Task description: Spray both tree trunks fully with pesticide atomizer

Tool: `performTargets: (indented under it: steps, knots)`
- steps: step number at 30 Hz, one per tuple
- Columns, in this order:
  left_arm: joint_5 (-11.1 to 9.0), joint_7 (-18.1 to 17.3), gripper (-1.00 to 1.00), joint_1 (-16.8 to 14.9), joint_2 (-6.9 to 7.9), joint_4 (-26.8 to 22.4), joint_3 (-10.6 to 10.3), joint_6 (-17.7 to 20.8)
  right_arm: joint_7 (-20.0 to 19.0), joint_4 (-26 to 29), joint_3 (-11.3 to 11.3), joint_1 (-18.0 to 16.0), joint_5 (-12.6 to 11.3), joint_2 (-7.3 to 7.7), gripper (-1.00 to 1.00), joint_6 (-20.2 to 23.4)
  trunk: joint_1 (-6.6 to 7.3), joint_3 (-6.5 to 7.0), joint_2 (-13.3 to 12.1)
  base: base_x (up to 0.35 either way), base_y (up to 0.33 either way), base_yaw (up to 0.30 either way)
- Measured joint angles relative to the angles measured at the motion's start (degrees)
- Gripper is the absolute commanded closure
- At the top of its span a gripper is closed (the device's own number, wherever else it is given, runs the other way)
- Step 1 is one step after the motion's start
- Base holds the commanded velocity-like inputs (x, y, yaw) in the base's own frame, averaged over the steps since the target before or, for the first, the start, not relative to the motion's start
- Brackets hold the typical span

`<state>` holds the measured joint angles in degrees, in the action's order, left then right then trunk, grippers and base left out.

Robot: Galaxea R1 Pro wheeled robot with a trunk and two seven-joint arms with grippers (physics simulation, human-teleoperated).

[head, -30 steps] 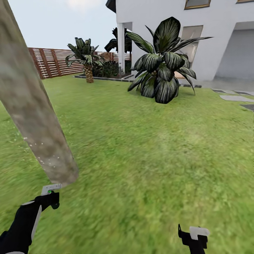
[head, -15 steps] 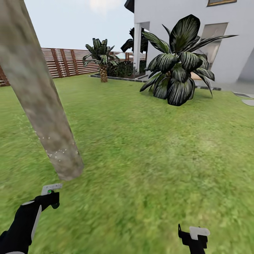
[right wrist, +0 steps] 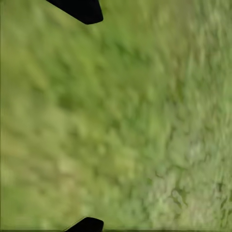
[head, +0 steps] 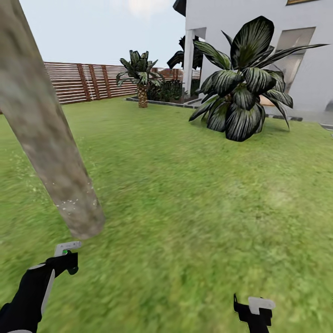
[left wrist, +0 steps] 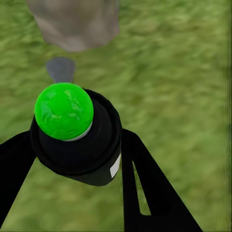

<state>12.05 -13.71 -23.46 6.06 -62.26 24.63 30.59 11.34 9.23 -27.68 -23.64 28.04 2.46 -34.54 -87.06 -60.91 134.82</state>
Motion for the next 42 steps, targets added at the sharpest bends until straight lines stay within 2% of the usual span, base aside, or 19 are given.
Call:
performTargets:
  steps: [13,20,42]
  knots:
    - [-0.09,0.00,1.00,0.00,0.00,-0.09,0.06,0.00,0.00,0.00,0.00,0.00,0.00,0.00,-1.00,0.01,0.00,0.00,0.00,0.244,-0.192,0.248]
    - [-0.09,0.00,1.00,0.00,0.00,-0.03,0.06,0.00,0.00,0.00,0.00,0.00,0.00,0.00,-1.00,0.00,0.00,0.00,0.00,0.264,-0.174,0.029]
    - [0.08,0.00,1.00,0.00,-0.11,0.11,-0.11,0.08,0.00,0.00,0.00,0.00,0.00,0.00,-1.00,0.00,0.00,0.00,0.00,0.156,-0.238,0.210]
